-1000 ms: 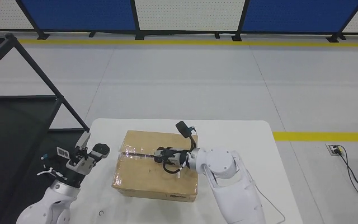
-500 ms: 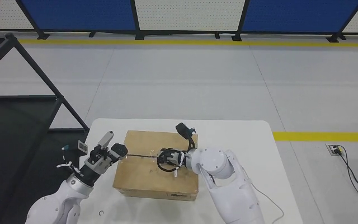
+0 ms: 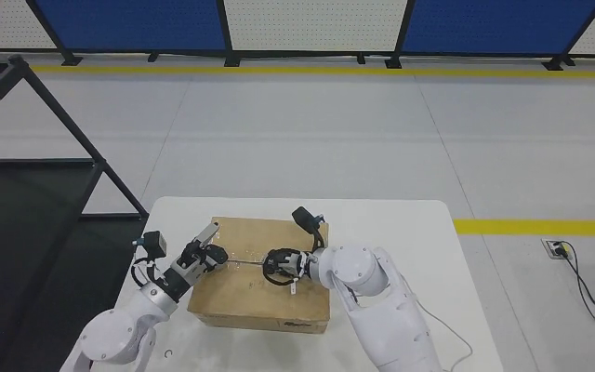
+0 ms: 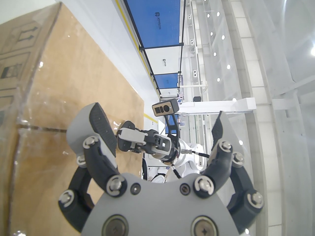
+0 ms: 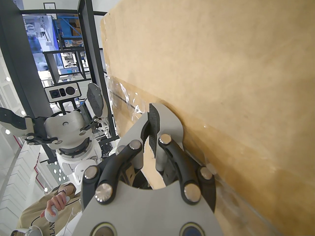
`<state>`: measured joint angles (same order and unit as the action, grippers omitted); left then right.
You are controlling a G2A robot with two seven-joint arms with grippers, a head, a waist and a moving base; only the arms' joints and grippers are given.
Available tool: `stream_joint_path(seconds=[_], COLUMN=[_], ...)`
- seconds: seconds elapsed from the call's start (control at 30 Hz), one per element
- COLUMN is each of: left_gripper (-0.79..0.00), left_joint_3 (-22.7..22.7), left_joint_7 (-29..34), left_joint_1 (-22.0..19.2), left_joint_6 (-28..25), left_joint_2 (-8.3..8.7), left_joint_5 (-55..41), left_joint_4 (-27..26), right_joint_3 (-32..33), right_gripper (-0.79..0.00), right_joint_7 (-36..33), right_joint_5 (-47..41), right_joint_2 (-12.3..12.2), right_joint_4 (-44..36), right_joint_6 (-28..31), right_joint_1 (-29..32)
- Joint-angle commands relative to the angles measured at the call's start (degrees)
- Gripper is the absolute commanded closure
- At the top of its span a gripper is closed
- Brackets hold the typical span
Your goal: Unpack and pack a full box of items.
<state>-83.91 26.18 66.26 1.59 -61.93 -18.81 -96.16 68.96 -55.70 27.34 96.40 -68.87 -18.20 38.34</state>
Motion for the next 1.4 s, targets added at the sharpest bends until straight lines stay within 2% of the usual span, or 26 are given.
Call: stream_joint_path(seconds=[0.0,0.37,0.7,0.93,1.13,1.37], left_gripper=[-0.785,-0.785,-0.785,-0.785,-0.785,-0.785], left_joint_3=[0.1,-0.3,-0.8,-0.4,0.0,0.7], left_joint_7=[0.0,0.3,1.0,1.8,2.7,3.5], left_joint_1=[-0.1,-0.6,-0.9,-1.6,-2.6,-3.5], left_joint_6=[0.2,0.9,0.6,0.2,0.3,0.3], left_joint_2=[-0.04,-0.14,-0.22,-0.35,-0.43,-0.55], left_joint_5=[0.0,0.0,-0.6,-1.1,-1.0,-0.8], left_joint_4=[0.4,1.9,3.3,3.5,4.0,5.1], right_joint_3=[-0.1,-1.3,-5.8,-6.1,-4.2,-0.3], right_gripper=[0.0,0.0,0.0,0.0,0.0,0.0], right_joint_7=[0.2,1.5,2.5,1.5,2.1,1.9], right_joint_5=[-0.2,-3.5,-5.4,-4.1,-2.2,1.9], right_joint_2=[-0.1,-0.4,0.5,0.0,-1.1,-3.1], right_joint_4=[0.1,-4.0,4.2,4.8,0.4,-10.8], right_joint_6=[-0.1,1.5,0.4,-1.6,-4.7,-9.6], right_joint_1=[-0.1,-0.1,-5.9,-5.7,-2.7,4.6])
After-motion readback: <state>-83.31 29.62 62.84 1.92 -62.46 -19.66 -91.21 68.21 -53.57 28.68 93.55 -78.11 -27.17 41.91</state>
